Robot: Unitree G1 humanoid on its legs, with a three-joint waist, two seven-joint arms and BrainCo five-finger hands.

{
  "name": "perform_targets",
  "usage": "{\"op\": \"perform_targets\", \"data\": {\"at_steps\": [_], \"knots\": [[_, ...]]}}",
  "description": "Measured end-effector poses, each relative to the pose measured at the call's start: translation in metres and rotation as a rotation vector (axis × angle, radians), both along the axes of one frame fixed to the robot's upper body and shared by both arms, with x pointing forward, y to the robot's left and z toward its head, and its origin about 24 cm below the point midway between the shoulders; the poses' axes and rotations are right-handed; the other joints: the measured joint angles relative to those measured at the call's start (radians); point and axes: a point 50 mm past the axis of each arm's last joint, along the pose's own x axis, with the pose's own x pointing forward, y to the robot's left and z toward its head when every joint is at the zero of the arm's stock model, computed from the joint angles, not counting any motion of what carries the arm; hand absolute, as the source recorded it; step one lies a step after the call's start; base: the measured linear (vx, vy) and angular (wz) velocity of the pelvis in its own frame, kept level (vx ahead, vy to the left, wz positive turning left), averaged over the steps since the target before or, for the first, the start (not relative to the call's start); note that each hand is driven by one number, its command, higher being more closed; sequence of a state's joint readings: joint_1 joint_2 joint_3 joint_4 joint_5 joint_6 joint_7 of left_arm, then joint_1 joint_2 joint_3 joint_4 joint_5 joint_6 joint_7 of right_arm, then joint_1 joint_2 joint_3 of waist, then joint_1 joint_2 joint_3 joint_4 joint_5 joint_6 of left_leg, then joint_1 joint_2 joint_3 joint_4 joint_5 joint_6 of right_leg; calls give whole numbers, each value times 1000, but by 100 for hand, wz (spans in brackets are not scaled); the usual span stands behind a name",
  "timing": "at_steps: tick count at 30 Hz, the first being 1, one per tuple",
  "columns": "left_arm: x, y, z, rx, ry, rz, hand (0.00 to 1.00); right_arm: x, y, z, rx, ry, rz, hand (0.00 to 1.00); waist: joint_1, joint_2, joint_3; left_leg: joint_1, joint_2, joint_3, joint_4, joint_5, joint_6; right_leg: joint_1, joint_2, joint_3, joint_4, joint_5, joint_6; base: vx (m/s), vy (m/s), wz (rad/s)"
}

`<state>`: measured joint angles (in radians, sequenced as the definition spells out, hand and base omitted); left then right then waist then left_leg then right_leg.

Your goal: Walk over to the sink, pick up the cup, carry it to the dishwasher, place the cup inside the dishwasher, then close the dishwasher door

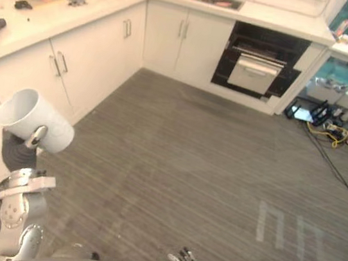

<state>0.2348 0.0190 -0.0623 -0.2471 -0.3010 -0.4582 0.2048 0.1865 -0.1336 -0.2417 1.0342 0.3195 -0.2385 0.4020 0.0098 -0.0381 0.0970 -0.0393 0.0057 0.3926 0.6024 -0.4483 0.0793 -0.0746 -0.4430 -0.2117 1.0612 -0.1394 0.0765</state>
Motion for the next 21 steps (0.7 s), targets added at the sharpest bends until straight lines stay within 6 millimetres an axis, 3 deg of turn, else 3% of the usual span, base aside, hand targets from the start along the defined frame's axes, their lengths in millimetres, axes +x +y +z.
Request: {"op": "perform_targets", "data": {"at_steps": [1, 3, 4, 5, 7, 9, 11, 12, 13, 14, 15, 16, 17, 18, 19, 20, 21], "knots": [[1, -3, -1, -1, 8, -16, 100, 0, 0, 1, -3, -8, -2, 0, -8, 4, 0, 29, -2, -2, -27, -2, 5, -20, 8, 16, 42, 1, -4, 305, 114, 2], [3, -6, -1, 11, 22, -37, 100, 4, 4, 3, 0, -38, -1, 0, -30, 20, -4, 156, -3, -8, -166, 30, -17, -103, 88, 14, 139, -61, -27, 308, 69, -5], [5, -8, 1, 11, 14, -44, 100, 5, 8, 3, 6, -58, -4, 0, -43, 14, 1, 203, 5, -7, -229, 54, -32, -152, 133, -7, 130, -96, -36, 368, 39, 2], [7, -11, 3, 17, 2, -58, 100, 9, 13, 5, 12, -86, -8, 0, -54, 27, -3, 240, 11, -8, -290, 75, -46, -200, 174, -40, 87, -121, -39, 372, 23, 18], [17, -22, 4, 20, -14, -114, 100, 16, 20, 9, 21, -136, -17, 0, -77, 26, 8, 310, 24, -24, -381, 98, -72, -295, 240, -127, -129, -131, -45, 402, -13, 39], [24, -34, 1, 25, -5, -172, 100, 8, 21, 7, 27, -110, -25, 0, -97, 27, 21, 362, 44, -63, -403, 93, -86, -340, 287, -124, -350, -83, -45, 529, -84, 66], [23, -44, 0, 32, -7, -235, 100, -6, 26, 5, 49, -95, -69, 0, -102, 27, 34, 424, 65, -109, -404, 63, -111, -375, 328, -45, -556, 33, -28, 619, -179, 75], [21, -46, 0, 31, -16, -247, 100, -17, 28, 4, 52, -77, -66, 0, -108, 14, 31, 452, 58, -139, -379, 24, -123, -379, 329, -12, -603, 121, -41, 489, -174, 48], [19, -46, -2, 27, -12, -245, 100, -18, 26, 4, 50, -71, -66, 0, -110, 18, 29, 471, 70, -152, -366, 13, -120, -380, 337, -11, -564, 165, -86, 628, -228, 18], [15, -46, -6, 1, 2, -230, 100, -15, 21, 5, 41, -78, -62, 0, -104, 58, 31, 480, 107, -153, -307, 20, -108, -387, 350, -37, -491, 156, -133, 630, -222, -26], [14, -47, -6, -11, -1, -228, 100, -13, 13, 8, 24, -79, -53, 0, -100, 88, 39, 473, 138, -159, -227, 59, -72, -379, 366, -59, -436, 88, -164, 628, -224, -38], [15, -47, -5, -13, -7, -230, 100, -13, 11, 9, 22, -75, -58, 0, -99, 98, 38, 468, 155, -162, -186, 93, -82, -371, 382, -67, -414, 52, -172, 650, -228, -43], [14, -48, -1, -20, -27, -231, 100, -14, 10, 9, 26, -69, -64, 0, -97, 109, 39, 449, 190, -183, -71, 194, -123, -333, 409, -80, -391, -12, -181, 669, -221, -55], [14, -49, 4, -31, -51, -234, 100, -17, 10, 8, 32, -59, -72, 0, -88, 111, 44, 394, 224, -228, 86, 380, -165, -275, 442, -85, -397, -60, -187, 785, -241, -59], [13, -49, 5, -37, -57, -231, 100, -19, 11, 8, 34, -56, -74, 0, -79, 107, 45, 348, 237, -262, 180, 515, -206, -244, 455, -89, -412, -79, -190, 641, -171, -58], [13, -50, 6, -37, -66, -237, 100, -19, 14, 10, 32, -65, -71, 0, -75, 107, 50, 215, 262, -312, 415, 573, -221, -177, 498, -80, -459, -96, -204, 708, -217, -50], [11, -49, 5, -24, -61, -230, 100, -18, 15, 10, 31, -73, -71, 0, -68, 105, 56, 81, 272, -319, 603, 533, -197, -94, 535, -62, -530, -99, -210, 570, -192, -50]]}}
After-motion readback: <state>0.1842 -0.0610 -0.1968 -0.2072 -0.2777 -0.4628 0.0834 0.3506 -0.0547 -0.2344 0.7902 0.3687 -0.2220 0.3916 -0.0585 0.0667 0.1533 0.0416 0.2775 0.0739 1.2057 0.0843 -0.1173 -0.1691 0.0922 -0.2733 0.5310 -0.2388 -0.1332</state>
